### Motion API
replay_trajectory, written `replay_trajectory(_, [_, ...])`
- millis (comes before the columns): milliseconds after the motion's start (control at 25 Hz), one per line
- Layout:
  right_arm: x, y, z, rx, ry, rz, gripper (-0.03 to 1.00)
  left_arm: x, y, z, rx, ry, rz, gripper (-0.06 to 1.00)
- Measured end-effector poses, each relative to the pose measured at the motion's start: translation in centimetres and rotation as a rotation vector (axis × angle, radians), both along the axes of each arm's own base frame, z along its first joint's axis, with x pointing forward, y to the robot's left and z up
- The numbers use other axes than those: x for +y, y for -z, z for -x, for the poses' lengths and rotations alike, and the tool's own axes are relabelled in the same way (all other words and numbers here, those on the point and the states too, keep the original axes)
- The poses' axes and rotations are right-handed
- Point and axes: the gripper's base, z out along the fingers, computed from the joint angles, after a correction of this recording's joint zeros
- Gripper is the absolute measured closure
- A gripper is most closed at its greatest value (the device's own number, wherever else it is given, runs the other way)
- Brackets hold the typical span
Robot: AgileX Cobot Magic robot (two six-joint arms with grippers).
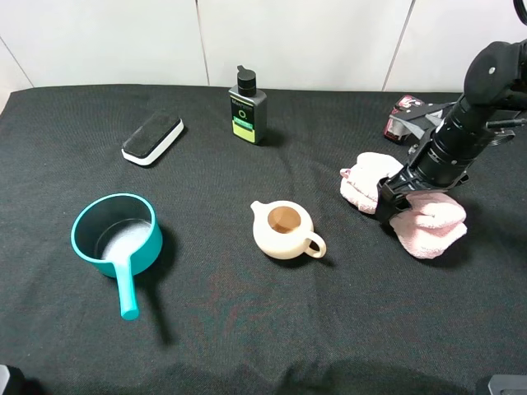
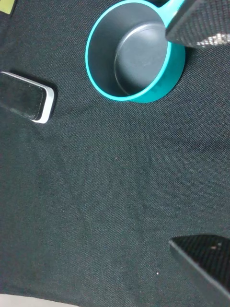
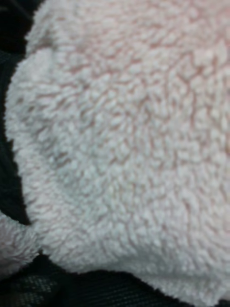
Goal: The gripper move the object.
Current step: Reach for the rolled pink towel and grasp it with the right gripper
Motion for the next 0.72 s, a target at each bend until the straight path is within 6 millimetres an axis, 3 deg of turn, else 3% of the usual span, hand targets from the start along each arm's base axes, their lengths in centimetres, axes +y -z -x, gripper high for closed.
replay_trajectory(720, [-0.01, 0.74, -0.15, 0.005, 0.000, 0.005, 0.27, 0.00, 0.00, 0.00, 0.000, 0.000, 0.000, 0.13])
